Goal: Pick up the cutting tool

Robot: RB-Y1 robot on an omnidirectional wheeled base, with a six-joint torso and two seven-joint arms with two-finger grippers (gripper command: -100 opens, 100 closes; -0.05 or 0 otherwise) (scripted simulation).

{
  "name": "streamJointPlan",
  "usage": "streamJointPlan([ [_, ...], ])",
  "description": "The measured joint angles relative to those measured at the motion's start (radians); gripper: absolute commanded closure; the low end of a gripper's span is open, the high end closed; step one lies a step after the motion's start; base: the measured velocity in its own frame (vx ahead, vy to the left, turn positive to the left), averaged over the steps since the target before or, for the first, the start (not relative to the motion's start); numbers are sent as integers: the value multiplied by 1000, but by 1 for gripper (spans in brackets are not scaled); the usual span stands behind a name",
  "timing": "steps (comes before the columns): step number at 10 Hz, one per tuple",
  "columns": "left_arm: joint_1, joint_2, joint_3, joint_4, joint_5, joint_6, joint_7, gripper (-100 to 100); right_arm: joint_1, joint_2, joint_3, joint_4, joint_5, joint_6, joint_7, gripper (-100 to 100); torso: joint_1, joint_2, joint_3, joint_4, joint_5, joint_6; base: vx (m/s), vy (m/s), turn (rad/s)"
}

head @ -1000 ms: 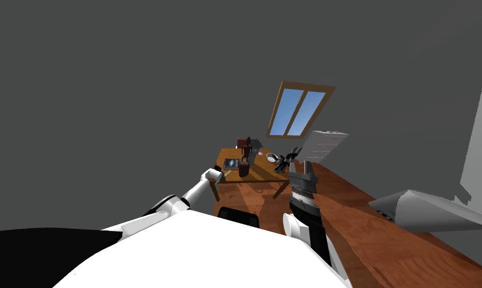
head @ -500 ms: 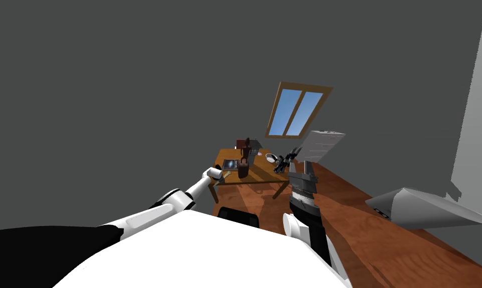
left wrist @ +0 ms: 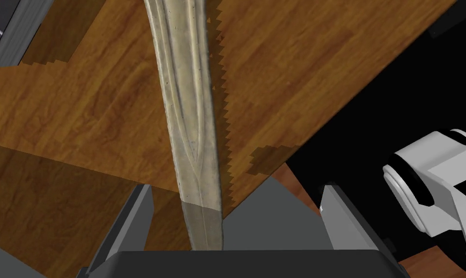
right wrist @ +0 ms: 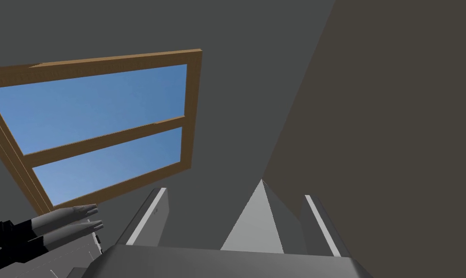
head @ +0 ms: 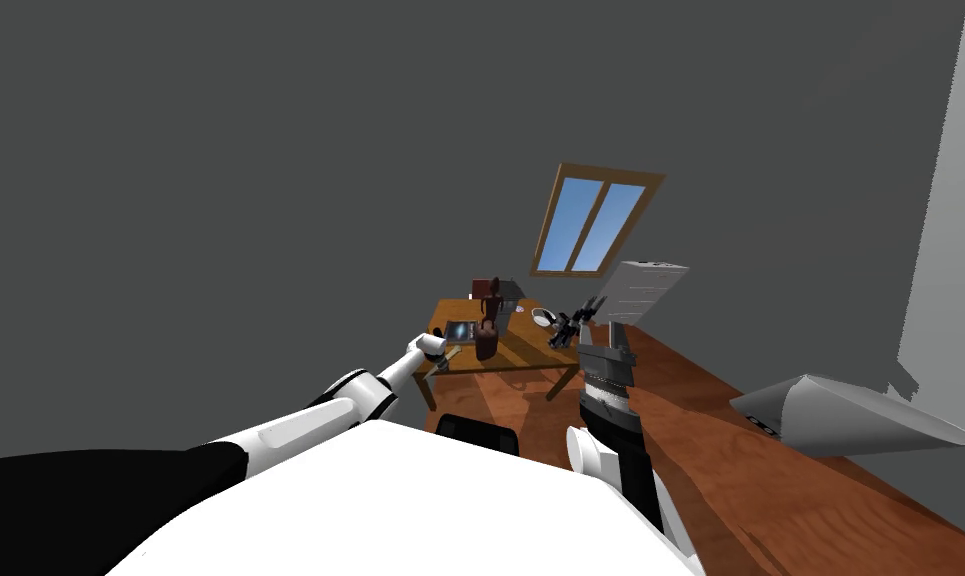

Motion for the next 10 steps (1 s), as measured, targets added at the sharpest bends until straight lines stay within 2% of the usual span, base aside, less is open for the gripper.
streamJointPlan([
  [1, -9, 0, 1, 23, 4, -1, -1, -100, 0, 0, 0, 0, 0, 0, 0, 0, 0, 1, 1, 0, 0, 0, 33, 2, -15],
  [7, -78, 0, 5, 153, 44, 69, 45, -100, 0, 0, 0, 0, 0, 0, 0, 0, 1, -3, -2, 0, 0, 0, 70, 11, -19],
  [8, -79, 0, 5, 155, 45, 74, 48, 0, 0, 0, 0, 0, 0, 0, 0, 0, 0, -1, -1, 0, 0, 0, 9, 2, 2],
  [9, -79, 0, 5, 155, 45, 73, 48, -100, 0, 0, 0, 0, 0, 0, 0, 0, 0, 2, 1, 0, 0, 0, 131, -82, 292],
  [10, -48, 17, 5, 121, 57, 76, 29, -100, 0, 0, 0, 0, 0, 0, 0, 0, -4, -3, -1, 0, -1, -1, 169, -102, 305],
])
